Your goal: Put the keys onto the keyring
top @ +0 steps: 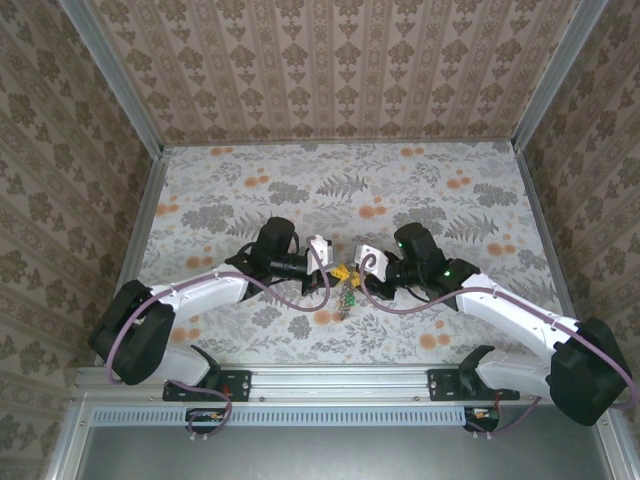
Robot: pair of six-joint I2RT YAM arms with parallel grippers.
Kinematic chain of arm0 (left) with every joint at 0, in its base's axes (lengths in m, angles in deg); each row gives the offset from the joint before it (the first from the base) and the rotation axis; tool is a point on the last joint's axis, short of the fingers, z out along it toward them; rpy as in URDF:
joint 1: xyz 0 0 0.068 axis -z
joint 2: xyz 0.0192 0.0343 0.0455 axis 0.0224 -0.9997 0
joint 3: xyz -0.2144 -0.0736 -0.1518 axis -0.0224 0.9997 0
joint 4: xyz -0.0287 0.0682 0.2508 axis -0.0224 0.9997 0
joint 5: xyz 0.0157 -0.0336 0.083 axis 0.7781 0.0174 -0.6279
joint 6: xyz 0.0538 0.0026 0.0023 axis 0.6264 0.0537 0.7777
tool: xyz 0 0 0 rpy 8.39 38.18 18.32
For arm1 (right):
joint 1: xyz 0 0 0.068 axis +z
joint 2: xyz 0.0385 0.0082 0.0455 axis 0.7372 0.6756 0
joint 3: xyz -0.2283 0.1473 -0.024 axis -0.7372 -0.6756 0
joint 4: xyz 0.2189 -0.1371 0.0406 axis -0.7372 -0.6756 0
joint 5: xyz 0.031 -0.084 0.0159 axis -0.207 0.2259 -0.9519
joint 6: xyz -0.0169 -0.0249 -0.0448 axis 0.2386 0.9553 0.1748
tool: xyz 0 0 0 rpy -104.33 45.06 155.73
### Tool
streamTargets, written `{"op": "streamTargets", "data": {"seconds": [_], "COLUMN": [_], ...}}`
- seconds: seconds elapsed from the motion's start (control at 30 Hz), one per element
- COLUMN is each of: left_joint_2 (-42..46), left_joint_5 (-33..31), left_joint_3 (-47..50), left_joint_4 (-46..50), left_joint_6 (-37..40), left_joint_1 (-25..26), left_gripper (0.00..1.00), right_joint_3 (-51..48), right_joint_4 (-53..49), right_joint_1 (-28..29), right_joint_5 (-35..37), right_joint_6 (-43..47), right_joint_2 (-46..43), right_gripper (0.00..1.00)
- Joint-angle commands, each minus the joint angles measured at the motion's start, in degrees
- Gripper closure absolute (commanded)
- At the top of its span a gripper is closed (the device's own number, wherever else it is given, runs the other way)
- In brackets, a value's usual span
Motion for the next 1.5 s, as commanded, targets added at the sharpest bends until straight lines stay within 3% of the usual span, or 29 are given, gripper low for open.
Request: {"op": "streamTargets", "data": {"seconds": [0.0, 0.27, 0.4, 0.73, 0.9, 1.17, 1.47], "left_joint_2": [1.0, 0.9, 0.9, 1.0, 0.9, 0.8, 0.3], "left_joint_5": [1.7, 2.4, 2.4, 2.4, 2.3, 1.8, 1.0], "left_joint_3": [0.2, -0.5, -0.7, -0.9, -1.0, -1.2, -1.8], "left_joint_4": [-3.5, -1.7, -1.7, -2.1, -1.8, -0.1, 0.8], "left_joint_6": [-1.5, -0.7, -0.7, -1.3, -1.1, -0.3, 0.1], "left_joint_1": [0.1, 0.1, 0.1, 0.1, 0.1, 0.1, 0.1], "left_gripper": [1.0, 1.0, 1.0, 1.0, 1.0, 0.84, 0.84], "right_joint_3": [-0.7, -2.0, -1.9, -2.1, -1.8, -2.0, -2.0], "right_joint_4": [2.2, 6.5, 6.3, 6.7, 6.9, 7.7, 8.0], "right_joint_1": [-0.3, -0.2, -0.3, -0.3, -0.4, -0.8, -1.2], "right_joint_5": [1.0, 1.6, 1.4, 1.6, 1.6, 0.4, -0.4], "right_joint_6": [-0.2, -1.5, -1.5, -1.3, -1.3, -2.0, -2.8], "right_joint_2": [-1.2, -2.9, -2.7, -2.0, -1.8, -2.1, -2.3], "right_gripper": [0.8, 0.86, 0.93, 0.88, 1.0, 1.0, 1.0]}}
